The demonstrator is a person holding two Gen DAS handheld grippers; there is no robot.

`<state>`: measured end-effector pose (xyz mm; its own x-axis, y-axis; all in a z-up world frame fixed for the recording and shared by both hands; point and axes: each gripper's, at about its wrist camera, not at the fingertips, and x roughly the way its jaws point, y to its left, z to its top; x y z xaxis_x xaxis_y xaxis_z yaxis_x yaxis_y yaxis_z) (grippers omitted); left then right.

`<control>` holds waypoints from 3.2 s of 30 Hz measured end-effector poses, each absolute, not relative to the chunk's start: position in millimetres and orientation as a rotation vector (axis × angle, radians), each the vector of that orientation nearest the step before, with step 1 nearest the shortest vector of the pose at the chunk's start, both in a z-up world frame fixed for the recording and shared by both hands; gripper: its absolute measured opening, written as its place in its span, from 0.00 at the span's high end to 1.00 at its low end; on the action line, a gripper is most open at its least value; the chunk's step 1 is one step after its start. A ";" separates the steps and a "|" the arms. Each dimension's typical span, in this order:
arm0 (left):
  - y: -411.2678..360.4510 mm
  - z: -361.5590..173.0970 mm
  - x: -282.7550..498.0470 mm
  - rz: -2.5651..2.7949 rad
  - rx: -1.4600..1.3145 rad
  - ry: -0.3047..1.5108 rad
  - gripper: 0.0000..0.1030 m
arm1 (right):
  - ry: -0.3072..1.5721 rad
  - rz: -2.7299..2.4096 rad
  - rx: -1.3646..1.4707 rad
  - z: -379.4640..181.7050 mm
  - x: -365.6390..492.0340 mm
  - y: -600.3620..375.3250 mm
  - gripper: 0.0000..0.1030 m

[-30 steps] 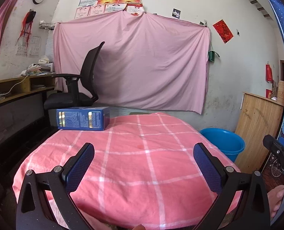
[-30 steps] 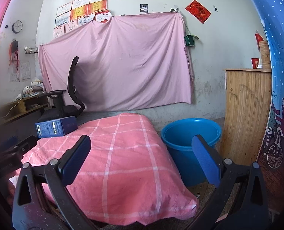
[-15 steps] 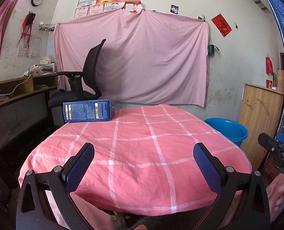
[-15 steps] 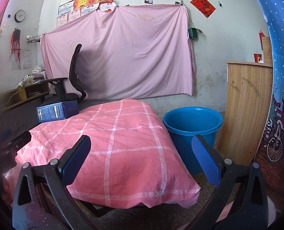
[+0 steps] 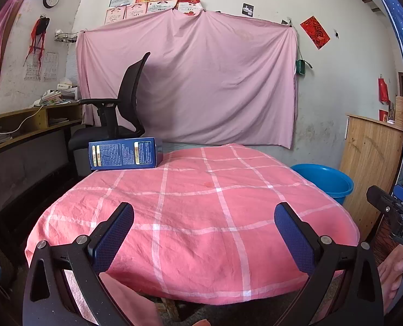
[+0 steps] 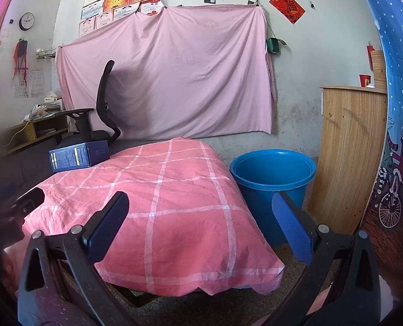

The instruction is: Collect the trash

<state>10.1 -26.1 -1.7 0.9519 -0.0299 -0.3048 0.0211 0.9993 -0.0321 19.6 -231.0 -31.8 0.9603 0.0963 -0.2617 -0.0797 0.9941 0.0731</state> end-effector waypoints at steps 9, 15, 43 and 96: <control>-27.8 -2.1 9.3 -0.025 -0.029 0.311 0.02 | 0.268 0.088 0.067 -32.3 20.0 -231.4 0.00; -27.9 -2.1 9.2 -0.026 -0.028 0.311 0.02 | 0.268 0.087 0.068 -32.3 19.7 -231.4 0.00; -26.3 -1.8 8.8 -0.026 -0.024 0.305 0.02 | 0.269 0.086 0.077 -32.4 19.7 -230.8 0.00; -27.3 -0.6 7.3 -0.021 -0.023 0.304 0.02 | 0.269 0.086 0.093 -35.0 19.4 -227.2 0.00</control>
<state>7.3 -27.3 -0.6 0.9538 -0.0244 -0.2994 0.0174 0.9995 -0.0261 19.4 -227.2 -35.0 0.9604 0.0973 -0.2611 -0.0724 0.9920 0.1036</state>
